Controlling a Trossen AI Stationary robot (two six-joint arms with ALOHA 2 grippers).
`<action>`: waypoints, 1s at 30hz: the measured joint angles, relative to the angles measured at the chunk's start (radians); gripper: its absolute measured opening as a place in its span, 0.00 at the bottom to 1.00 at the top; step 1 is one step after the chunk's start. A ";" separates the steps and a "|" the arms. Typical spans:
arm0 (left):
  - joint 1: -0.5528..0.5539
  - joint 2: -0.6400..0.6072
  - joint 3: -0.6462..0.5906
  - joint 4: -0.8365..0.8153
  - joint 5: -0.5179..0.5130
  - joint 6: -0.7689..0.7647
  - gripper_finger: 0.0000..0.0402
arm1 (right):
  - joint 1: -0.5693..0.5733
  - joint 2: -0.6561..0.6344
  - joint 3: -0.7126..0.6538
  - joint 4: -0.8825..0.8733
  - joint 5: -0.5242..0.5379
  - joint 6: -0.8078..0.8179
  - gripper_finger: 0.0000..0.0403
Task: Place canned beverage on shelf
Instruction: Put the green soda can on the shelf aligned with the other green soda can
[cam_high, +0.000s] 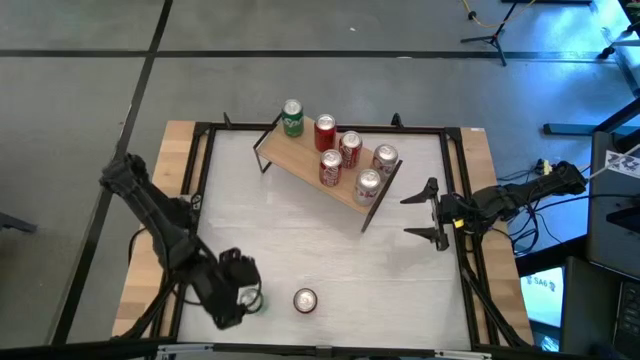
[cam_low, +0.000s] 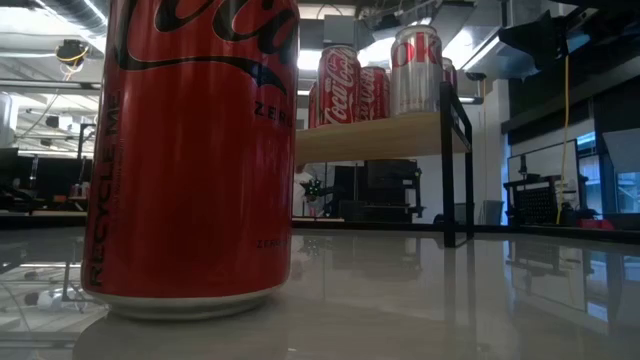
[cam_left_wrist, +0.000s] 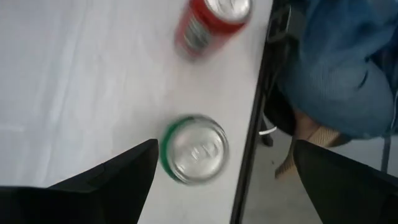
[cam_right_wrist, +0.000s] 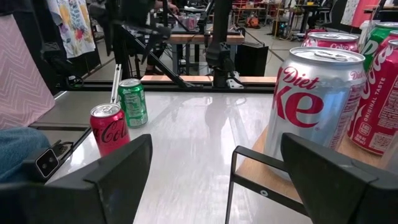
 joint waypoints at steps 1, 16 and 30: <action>-0.015 0.012 0.001 -0.002 0.000 -0.020 0.90 | 0.000 0.000 0.000 0.000 0.000 0.000 0.87; -0.093 0.100 0.000 -0.097 0.000 -0.163 0.90 | 0.000 0.000 0.000 0.000 0.000 0.000 0.87; -0.049 0.172 0.000 -0.072 -0.007 -0.136 0.90 | 0.000 0.000 0.000 0.000 0.000 0.000 0.87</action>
